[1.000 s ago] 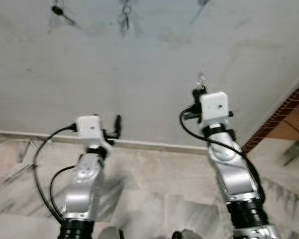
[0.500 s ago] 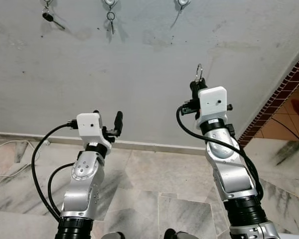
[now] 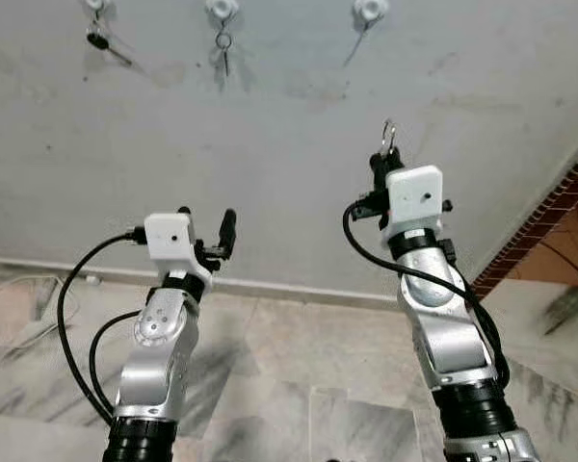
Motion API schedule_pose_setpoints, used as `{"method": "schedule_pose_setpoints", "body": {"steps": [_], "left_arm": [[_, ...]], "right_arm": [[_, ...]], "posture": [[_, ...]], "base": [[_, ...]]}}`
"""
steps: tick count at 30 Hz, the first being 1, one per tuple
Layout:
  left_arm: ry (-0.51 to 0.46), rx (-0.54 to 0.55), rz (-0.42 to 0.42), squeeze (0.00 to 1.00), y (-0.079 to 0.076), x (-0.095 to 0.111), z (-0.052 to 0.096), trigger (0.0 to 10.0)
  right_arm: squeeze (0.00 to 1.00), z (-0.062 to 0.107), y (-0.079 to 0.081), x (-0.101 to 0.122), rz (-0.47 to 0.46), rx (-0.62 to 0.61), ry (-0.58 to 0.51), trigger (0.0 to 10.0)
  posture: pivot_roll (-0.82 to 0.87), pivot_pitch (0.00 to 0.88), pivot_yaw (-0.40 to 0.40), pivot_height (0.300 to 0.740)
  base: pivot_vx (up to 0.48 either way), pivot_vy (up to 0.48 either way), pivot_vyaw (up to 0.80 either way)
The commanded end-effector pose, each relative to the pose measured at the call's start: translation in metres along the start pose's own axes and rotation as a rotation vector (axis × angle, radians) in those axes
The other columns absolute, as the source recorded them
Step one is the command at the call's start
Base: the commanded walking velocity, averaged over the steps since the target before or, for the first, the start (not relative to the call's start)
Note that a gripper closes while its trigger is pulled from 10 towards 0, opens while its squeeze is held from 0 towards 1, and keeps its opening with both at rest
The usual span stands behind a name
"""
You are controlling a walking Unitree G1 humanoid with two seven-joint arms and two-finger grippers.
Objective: Hang keys on a hook
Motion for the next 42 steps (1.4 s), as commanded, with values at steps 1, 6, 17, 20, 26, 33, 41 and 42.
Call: {"method": "schedule_pose_setpoints", "body": {"steps": [1,6,17,20,26,33,41,42], "left_arm": [[-0.015,-0.007,-0.009,0.00,0.001,0.004,0.000,10.0],[-0.010,-0.011,-0.008,0.00,0.000,0.003,0.001,10.0],[-0.003,-0.017,-0.009,0.00,-0.002,0.001,0.001,10.0],[0.000,-0.016,-0.010,0.00,-0.002,0.000,0.002,10.0],[0.002,-0.020,-0.010,0.00,-0.003,0.000,0.003,10.0],[-0.004,-0.021,0.011,0.00,-0.003,0.000,0.006,10.0],[-0.016,-0.014,-0.180,0.00,0.007,-0.008,0.032,10.0],[-0.016,-0.014,-0.180,0.00,0.007,-0.008,0.032,10.0]], "right_arm": [[0.00,-0.001,0.001,0.004,0.005,0.001,-0.019,10.0],[0.00,0.000,0.000,0.003,0.009,-0.002,-0.018,10.0],[0.00,0.000,0.000,0.001,0.017,-0.006,-0.018,10.0],[0.00,0.002,0.000,-0.001,0.022,-0.002,-0.014,10.0],[0.00,0.001,0.001,-0.001,0.027,0.004,-0.015,10.0],[0.00,0.001,0.004,-0.002,0.028,0.015,-0.015,10.0],[0.00,0.006,0.004,-0.007,0.035,0.015,-0.003,10.0],[0.00,0.006,0.004,-0.007,0.035,0.015,-0.003,10.0]], "posture": [[0.04,0.151,0.024,0.740],[0.03,0.152,0.024,0.740],[0.04,0.147,0.026,0.740],[0.04,0.147,0.026,0.740],[0.04,0.147,0.021,0.740],[0.04,0.146,0.021,0.740],[0.05,0.158,0.024,0.740],[0.05,0.158,0.024,0.740]], "base": [[0.364,0.000,0.00],[0.367,0.000,0.00],[0.357,0.000,0.00],[0.326,0.000,0.00],[0.329,0.000,0.00],[0.242,0.000,0.00],[0.000,0.000,0.00],[0.000,0.000,0.00]]}}
Point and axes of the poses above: a point about 5 cm out from each wrist's last joint towards the gripper, its own z axis pointing back from the gripper into the wrist, its own x axis along the axis of the wrist's last joint, y = z × x, the point moved 1 cm from there along -z, pointing out of the wrist towards the gripper, and after that the axes turned 1 degree about -z, right-handed, at the moved point
